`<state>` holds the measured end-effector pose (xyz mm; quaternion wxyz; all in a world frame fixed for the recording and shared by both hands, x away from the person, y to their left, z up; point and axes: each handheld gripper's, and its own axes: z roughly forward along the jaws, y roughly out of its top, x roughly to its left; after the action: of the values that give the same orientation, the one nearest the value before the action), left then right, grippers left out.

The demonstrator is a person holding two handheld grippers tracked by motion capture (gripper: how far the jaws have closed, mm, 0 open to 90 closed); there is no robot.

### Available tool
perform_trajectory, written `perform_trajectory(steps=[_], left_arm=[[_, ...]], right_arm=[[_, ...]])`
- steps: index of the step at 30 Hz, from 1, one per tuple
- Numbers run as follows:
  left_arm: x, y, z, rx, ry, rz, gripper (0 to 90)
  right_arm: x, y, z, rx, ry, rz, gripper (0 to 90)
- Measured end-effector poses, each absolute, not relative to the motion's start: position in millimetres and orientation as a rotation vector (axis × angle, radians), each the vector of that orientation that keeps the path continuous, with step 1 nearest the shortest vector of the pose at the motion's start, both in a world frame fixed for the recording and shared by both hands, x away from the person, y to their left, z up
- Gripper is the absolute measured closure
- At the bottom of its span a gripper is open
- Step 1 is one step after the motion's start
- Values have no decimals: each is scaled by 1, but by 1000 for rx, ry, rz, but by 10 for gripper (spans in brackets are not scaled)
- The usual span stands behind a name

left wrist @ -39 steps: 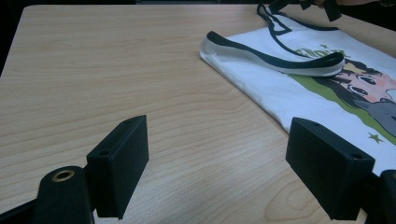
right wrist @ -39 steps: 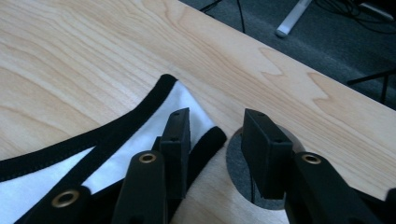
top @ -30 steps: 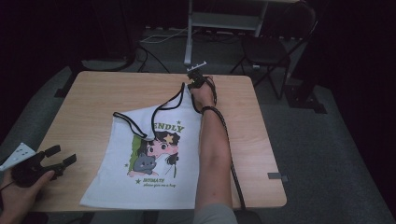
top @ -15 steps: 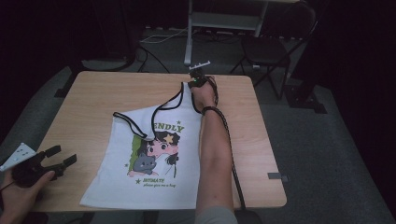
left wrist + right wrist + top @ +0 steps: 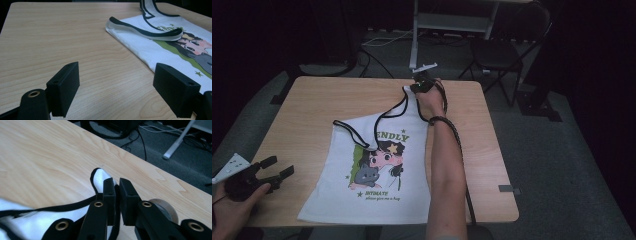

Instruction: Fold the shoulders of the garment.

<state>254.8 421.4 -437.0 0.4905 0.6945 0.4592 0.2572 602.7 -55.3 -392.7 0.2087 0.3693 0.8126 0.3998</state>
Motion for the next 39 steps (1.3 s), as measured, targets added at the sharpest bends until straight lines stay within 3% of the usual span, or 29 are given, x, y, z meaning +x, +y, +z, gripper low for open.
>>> perform_trajectory(steps=[19, 39], left_arm=[[253, 421, -437, 1687, 1104, 628, 210], [253, 420, -437, 1693, 1096, 641, 210]], right_arm=[[538, -42, -383, 838, 2328, 1094, 839], [470, -33, -403, 669, 2393, 1029, 835]])
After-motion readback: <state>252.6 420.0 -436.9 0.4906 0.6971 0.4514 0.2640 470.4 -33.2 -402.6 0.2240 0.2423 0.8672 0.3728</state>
